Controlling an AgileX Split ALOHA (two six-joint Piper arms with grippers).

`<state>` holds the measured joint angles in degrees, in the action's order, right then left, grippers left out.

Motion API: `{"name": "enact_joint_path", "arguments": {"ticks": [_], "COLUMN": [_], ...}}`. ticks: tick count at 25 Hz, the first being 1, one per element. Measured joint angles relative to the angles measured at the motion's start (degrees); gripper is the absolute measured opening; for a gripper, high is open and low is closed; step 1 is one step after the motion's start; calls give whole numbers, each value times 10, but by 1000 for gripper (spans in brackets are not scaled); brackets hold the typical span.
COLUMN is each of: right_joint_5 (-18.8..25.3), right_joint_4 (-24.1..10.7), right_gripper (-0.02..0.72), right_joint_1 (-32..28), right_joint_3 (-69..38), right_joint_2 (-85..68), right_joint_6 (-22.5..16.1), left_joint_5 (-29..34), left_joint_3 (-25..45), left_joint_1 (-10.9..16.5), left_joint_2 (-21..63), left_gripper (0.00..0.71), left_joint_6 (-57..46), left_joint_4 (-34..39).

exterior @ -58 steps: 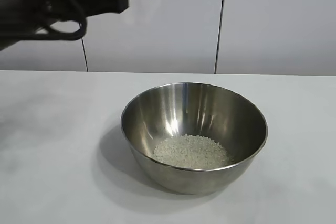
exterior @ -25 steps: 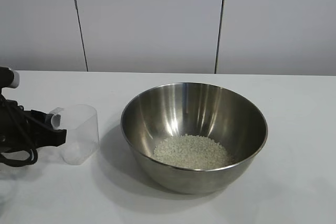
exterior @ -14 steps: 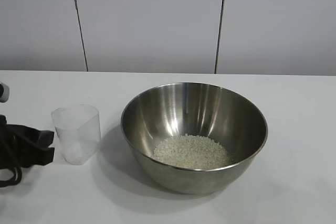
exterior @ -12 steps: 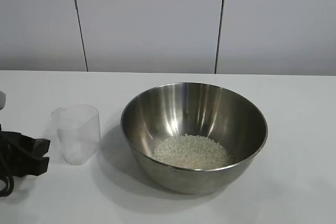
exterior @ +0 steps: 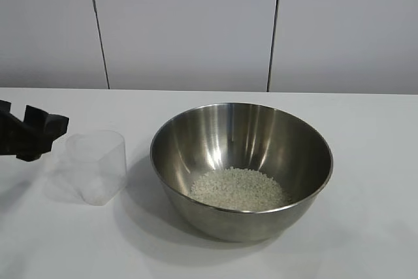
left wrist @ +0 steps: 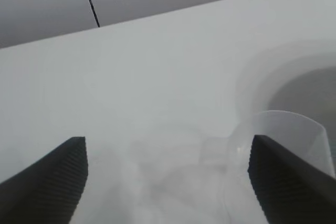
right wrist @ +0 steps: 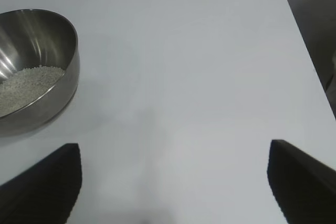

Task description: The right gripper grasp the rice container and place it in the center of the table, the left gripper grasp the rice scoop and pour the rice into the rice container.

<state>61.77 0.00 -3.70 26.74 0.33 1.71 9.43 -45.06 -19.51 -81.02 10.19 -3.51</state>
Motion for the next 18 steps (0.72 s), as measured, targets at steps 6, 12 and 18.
{"name": "enact_joint_path", "arguments": {"ticks": [6, 12, 18], "right_joint_5": [0, 1, 1], "right_joint_4": [0, 0, 0], "right_gripper": [660, 660, 660], "right_joint_1": [0, 0, 0], "right_joint_3": [0, 0, 0], "right_joint_2": [0, 0, 0], "right_joint_6": [0, 0, 0], "left_joint_5": [211, 302, 317], "left_joint_3": [-171, -250, -252], "left_joint_1": [90, 273, 372], "left_joint_2": [5, 11, 103], "left_gripper": [605, 605, 605], "left_joint_6": [8, 51, 142], "left_joint_4": [2, -3, -116]}}
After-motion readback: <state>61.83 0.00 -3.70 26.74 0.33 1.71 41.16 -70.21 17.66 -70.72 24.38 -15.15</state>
